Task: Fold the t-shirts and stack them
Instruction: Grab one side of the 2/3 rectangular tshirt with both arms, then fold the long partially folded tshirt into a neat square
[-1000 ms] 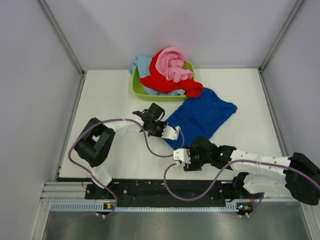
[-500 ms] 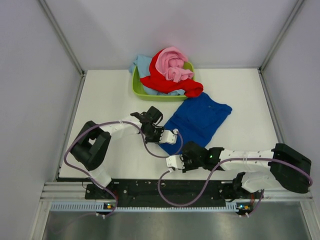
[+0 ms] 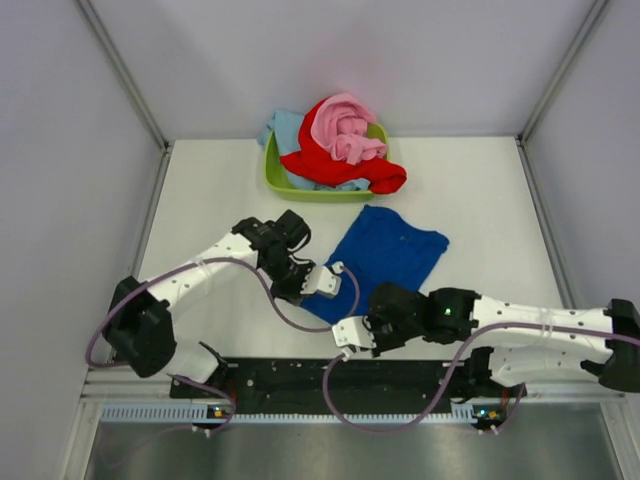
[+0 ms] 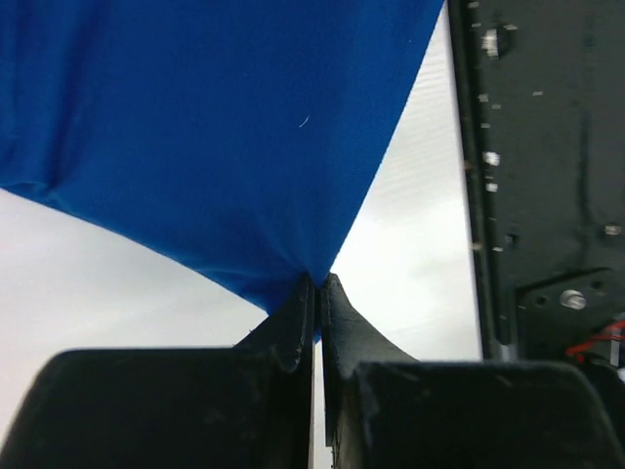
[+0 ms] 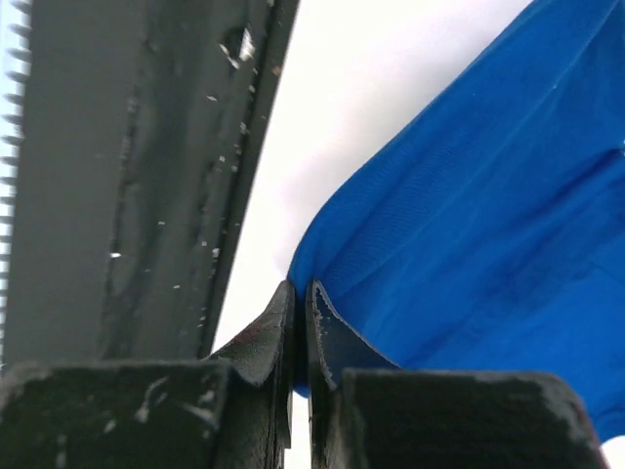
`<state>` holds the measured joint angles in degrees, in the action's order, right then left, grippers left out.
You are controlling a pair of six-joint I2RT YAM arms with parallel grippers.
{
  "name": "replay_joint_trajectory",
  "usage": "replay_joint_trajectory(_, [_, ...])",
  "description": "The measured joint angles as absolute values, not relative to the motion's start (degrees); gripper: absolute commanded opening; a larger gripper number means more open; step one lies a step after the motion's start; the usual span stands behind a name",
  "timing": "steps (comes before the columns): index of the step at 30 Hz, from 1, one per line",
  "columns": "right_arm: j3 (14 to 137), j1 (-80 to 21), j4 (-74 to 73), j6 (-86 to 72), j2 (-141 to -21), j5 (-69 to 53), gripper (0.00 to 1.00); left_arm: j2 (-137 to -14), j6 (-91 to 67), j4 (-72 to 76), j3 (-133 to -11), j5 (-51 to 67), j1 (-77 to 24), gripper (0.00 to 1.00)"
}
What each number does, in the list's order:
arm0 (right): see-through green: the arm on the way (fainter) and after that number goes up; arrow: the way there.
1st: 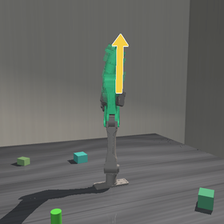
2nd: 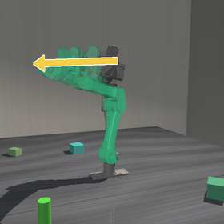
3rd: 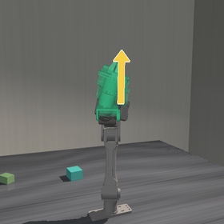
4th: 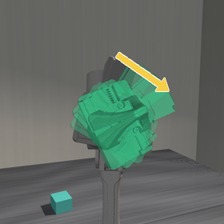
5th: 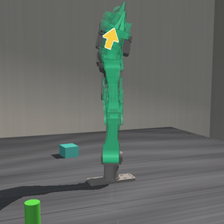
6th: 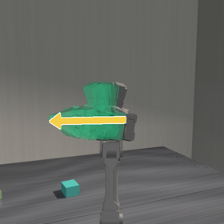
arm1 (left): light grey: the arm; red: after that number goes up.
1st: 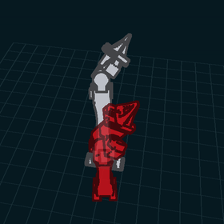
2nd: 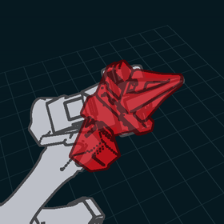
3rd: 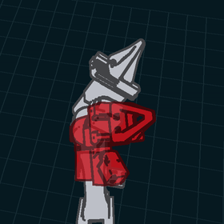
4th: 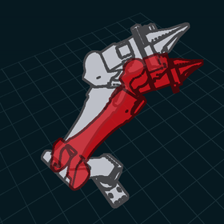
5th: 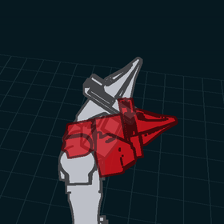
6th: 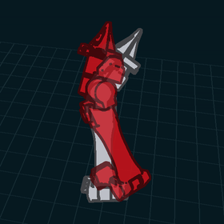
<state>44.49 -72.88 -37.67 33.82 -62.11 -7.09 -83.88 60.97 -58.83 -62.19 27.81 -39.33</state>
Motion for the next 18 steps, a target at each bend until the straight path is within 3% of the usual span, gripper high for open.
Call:
replay_joint_trajectory(13, [53.87, -78.35, -50.19, 27.42, -52.45, -16.38, 0.0, -68.45, 53.69, -74.28, -72.16, 34.28, -46.72, 0.0])
replay_joint_trajectory(18, [53.91, -71.94, -50.24, 25.17, -48.03, -20.12, 0.0, -69.69, 47.44, -72.79, -74.89, 32.18, -46.94, 0.0])
